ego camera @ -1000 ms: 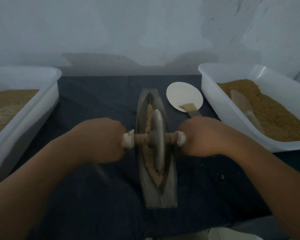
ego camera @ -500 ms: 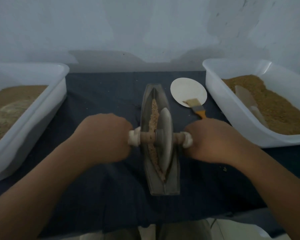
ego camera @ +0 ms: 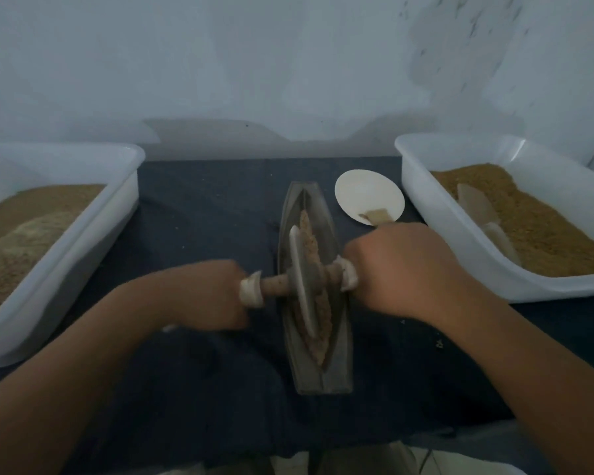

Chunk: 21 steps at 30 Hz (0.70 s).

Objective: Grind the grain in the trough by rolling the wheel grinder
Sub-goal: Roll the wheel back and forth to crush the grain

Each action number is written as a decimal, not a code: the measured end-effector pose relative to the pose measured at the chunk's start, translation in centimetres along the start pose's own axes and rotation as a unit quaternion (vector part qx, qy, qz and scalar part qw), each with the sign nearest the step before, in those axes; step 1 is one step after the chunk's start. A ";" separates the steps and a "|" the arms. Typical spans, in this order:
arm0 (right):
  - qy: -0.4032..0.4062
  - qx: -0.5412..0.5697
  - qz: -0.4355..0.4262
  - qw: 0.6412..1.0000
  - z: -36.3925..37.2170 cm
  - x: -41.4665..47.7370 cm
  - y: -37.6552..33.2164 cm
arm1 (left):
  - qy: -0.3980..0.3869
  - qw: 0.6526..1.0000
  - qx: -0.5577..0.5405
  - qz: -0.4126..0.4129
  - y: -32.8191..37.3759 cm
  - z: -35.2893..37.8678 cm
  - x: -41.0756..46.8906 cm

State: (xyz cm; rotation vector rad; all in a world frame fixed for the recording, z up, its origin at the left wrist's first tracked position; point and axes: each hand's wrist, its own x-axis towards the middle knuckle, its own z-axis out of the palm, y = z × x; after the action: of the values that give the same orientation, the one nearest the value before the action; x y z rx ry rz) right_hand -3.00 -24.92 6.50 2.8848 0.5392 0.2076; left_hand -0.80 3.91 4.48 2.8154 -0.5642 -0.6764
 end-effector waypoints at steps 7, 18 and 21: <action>-0.095 0.079 0.049 0.991 1.0 8.0 3.3 | 0.235 0.959 0.145 -0.054 -0.3 -3.2 6.8; -0.197 0.087 0.007 0.977 1.6 5.4 3.5 | 0.065 0.993 0.095 0.009 -0.8 -2.6 5.3; -0.207 0.106 -0.010 0.973 1.3 6.2 4.1 | 0.057 0.992 0.112 0.011 -0.7 -3.3 5.8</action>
State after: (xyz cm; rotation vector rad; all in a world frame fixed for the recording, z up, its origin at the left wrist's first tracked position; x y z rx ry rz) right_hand 4.37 -26.59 6.81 2.9930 0.5370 -0.4733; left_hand 5.72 2.52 4.86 3.0253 -0.6905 -0.4710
